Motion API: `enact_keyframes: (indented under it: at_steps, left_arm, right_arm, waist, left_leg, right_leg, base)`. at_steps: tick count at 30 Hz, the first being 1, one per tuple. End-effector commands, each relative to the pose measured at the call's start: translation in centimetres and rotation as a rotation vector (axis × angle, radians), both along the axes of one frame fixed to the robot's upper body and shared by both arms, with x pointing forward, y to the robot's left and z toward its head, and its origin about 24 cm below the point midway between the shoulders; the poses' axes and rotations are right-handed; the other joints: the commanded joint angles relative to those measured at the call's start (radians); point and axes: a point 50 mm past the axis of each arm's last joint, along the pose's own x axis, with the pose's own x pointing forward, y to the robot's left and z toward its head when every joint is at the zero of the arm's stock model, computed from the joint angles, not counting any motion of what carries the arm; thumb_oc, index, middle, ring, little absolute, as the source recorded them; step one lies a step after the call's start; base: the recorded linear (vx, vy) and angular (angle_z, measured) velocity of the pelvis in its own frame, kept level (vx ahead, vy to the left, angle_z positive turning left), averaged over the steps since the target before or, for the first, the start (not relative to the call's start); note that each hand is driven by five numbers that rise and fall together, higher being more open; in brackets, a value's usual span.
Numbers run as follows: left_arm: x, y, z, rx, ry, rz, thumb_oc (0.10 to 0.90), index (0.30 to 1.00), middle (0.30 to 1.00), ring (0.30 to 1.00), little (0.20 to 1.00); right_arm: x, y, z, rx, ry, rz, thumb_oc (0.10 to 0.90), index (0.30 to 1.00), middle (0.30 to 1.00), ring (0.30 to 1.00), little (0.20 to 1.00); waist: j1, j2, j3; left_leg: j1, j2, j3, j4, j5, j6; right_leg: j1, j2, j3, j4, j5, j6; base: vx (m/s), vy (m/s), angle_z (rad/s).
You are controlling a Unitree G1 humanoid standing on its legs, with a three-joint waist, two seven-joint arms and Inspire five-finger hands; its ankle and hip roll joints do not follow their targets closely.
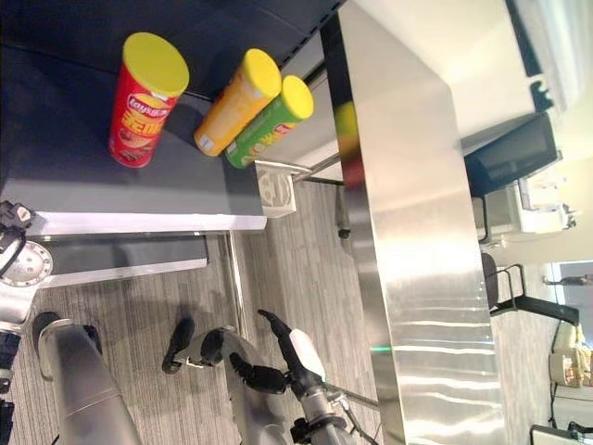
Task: Put the goods on the table back onto the shelves and tidy them up.
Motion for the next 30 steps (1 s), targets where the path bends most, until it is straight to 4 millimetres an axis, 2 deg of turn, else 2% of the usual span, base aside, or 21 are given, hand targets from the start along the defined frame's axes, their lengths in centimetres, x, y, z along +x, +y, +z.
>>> enact_keyframes:
  at_steps: [1,4,9,10,11,12,22,30]
  left_arm:
    - [-0.3,-2.8,3.0,0.137,-0.119,-0.186,0.400,0.300,0.300,0.300,0.300]
    - [-0.2,-3.0,3.1,0.127,-0.120,-0.201,0.400,0.300,0.300,0.300,0.300]
    - [0.0,-3.0,2.6,0.134,-0.077,-0.197,0.400,0.300,0.300,0.300,0.300]
    - [0.1,-3.1,2.5,0.139,-0.066,-0.198,0.445,0.368,0.368,0.368,0.368]
    - [0.1,-3.1,2.4,0.143,-0.056,-0.199,0.571,0.556,0.556,0.556,0.556]
    - [0.2,-3.2,2.3,0.150,-0.043,-0.199,0.800,0.900,0.900,0.900,0.900]
    - [0.9,-3.6,0.4,0.235,0.108,-0.196,0.800,0.900,0.900,0.900,0.900]
    - [1.3,-3.7,-2.1,0.296,0.241,-0.186,0.800,0.900,0.900,0.900,0.900]
  right_arm:
    - [0.1,-1.9,1.0,0.021,-0.060,-0.092,0.800,0.900,0.900,0.900,0.900]
    - [0.3,-1.9,1.5,0.041,-0.084,-0.113,0.800,0.900,0.900,0.900,0.900]
    - [0.4,-2.0,1.4,0.042,-0.078,-0.131,0.800,0.900,0.900,0.900,0.900]
    - [0.4,-2.0,1.4,0.045,-0.080,-0.132,0.800,0.900,0.900,0.900,0.900]
    - [0.4,-2.0,1.5,0.047,-0.082,-0.135,0.800,0.900,0.900,0.900,0.900]
    - [0.4,-2.1,1.5,0.046,-0.080,-0.139,0.800,0.900,0.900,0.900,0.900]
    - [0.6,-3.5,2.0,0.004,-0.109,-0.151,0.800,0.900,0.900,0.900,0.900]
    - [0.6,-4.5,2.0,-0.052,-0.123,-0.147,0.800,0.900,0.900,0.900,0.900]
  waist:
    - [0.029,-0.027,-0.011]
    - [0.024,-0.032,-0.001]
    - [0.020,-0.027,0.001]
    - [0.019,-0.024,0.001]
    - [0.019,-0.023,0.001]
    - [0.018,-0.020,0.002]
    - [0.020,0.015,0.009]
    - [0.032,0.034,0.003]
  left_leg:
    - [0.018,-0.024,0.029,-0.023,-0.028,0.074]
    - [-0.016,-0.023,0.020,0.019,-0.044,0.079]
    - [-0.051,-0.022,0.007,0.052,-0.059,0.086]
    - [-0.056,-0.022,0.007,0.053,-0.059,0.087]
    - [-0.058,-0.022,0.005,0.054,-0.059,0.088]
    - [-0.059,-0.023,0.005,0.054,-0.058,0.088]
    - [-0.036,-0.020,0.016,0.028,-0.038,0.087]
    - [0.051,-0.017,0.040,-0.068,0.006,0.082]
  right_leg:
    - [-0.013,-0.056,0.058,-0.043,0.079,0.080]
    - [-0.035,-0.054,0.057,-0.021,0.069,0.075]
    - [-0.063,-0.055,0.052,0.002,0.057,0.070]
    - [-0.066,-0.056,0.050,0.004,0.056,0.068]
    - [-0.068,-0.057,0.049,0.005,0.056,0.067]
    - [-0.070,-0.057,0.047,0.005,0.057,0.068]
    - [-0.061,-0.061,0.046,-0.008,0.064,0.063]
    - [0.000,-0.054,0.045,-0.075,0.099,0.074]
  base:
    - [-0.02,0.035,-0.07]
    - [-0.01,0.025,-0.08]
    - [0.00,0.005,-0.05]
    - [-0.01,0.006,-0.03]
    - [0.00,0.000,0.00]
    - [0.00,0.000,0.00]
    - [-0.01,-0.001,0.00]
    - [-0.02,-0.027,-0.03]
